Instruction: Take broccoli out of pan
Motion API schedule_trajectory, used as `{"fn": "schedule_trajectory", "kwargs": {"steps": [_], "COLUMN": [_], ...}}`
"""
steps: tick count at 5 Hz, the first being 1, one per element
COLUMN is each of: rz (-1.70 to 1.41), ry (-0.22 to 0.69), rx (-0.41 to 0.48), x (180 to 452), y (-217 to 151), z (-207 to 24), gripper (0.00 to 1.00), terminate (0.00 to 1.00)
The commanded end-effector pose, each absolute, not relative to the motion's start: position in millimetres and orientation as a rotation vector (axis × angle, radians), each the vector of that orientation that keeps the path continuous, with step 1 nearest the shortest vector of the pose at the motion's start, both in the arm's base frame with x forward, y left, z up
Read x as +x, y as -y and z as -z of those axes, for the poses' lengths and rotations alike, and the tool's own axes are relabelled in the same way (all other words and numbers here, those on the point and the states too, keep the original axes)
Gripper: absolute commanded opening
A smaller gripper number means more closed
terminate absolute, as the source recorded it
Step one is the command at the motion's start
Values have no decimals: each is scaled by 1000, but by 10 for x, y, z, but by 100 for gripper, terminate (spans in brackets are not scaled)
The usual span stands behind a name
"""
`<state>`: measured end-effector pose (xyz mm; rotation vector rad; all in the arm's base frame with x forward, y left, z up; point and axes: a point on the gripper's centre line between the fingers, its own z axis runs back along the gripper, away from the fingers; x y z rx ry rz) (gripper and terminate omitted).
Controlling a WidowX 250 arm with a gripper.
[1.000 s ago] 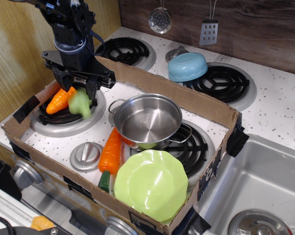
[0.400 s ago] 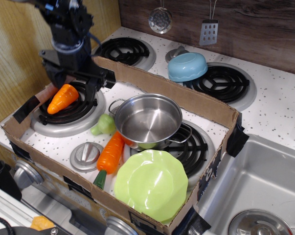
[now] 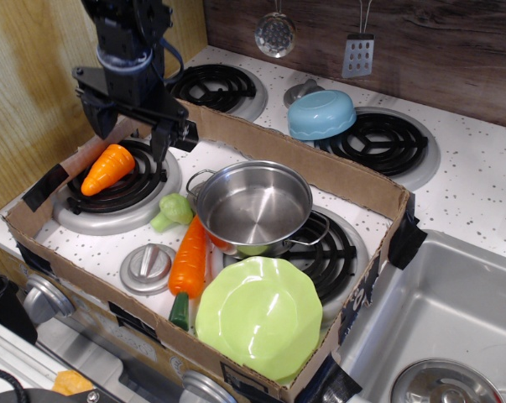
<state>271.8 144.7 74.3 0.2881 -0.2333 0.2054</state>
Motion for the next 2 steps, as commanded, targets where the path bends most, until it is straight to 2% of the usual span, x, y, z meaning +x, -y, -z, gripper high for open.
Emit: {"fn": "schedule_trajectory", "kwargs": {"steps": [1,2], "rz": [-239,-255], "ry": [283,330], "rx": [274,213], "x": [2871,2890], "y": [-1248,-1084], "z": [-1160,-1220], "gripper": [100,100], "terminate": [0,100]}}
